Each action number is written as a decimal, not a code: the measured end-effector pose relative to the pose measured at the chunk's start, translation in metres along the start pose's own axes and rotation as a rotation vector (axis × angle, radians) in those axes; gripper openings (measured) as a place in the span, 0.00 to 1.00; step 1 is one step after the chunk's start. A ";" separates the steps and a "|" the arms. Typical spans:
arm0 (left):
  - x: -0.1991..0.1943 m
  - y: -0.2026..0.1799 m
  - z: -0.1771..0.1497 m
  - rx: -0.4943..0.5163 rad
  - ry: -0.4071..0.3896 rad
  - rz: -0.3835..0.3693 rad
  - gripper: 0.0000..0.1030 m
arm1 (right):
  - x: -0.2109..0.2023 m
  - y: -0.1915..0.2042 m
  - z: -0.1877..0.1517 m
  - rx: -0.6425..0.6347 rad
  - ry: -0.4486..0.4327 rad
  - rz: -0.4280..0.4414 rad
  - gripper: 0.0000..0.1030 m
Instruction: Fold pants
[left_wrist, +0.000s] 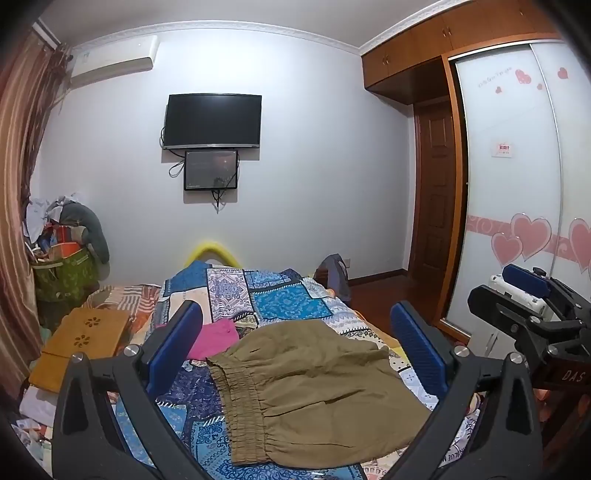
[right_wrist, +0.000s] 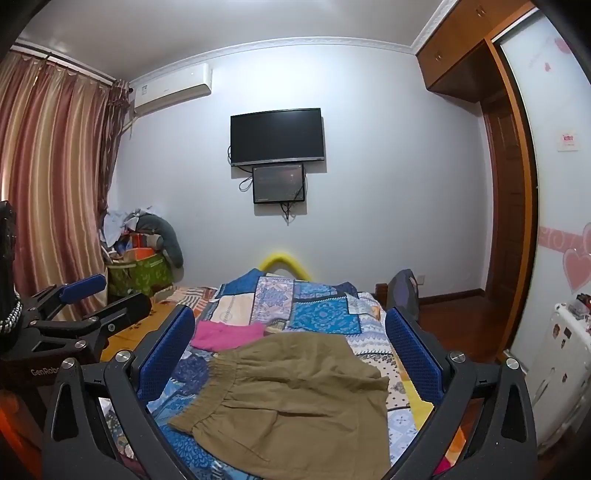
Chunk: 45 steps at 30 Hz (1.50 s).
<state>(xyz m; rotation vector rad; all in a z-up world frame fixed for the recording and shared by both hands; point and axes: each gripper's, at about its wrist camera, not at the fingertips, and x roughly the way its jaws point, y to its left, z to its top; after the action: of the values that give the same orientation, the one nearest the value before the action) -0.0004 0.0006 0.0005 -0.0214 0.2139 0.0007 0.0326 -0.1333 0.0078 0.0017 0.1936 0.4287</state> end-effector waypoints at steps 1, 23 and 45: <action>0.000 0.000 0.000 0.001 0.000 -0.001 1.00 | -0.001 0.000 -0.001 0.000 -0.001 0.000 1.00; 0.002 -0.001 0.002 -0.001 -0.002 -0.005 1.00 | 0.000 -0.004 0.000 0.004 0.001 -0.004 1.00; 0.009 -0.001 0.003 -0.005 0.016 -0.009 1.00 | 0.007 -0.008 -0.003 0.013 0.013 -0.009 1.00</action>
<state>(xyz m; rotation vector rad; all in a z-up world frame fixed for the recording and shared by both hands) 0.0088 -0.0006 0.0014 -0.0275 0.2302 -0.0078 0.0414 -0.1374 0.0033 0.0108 0.2094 0.4190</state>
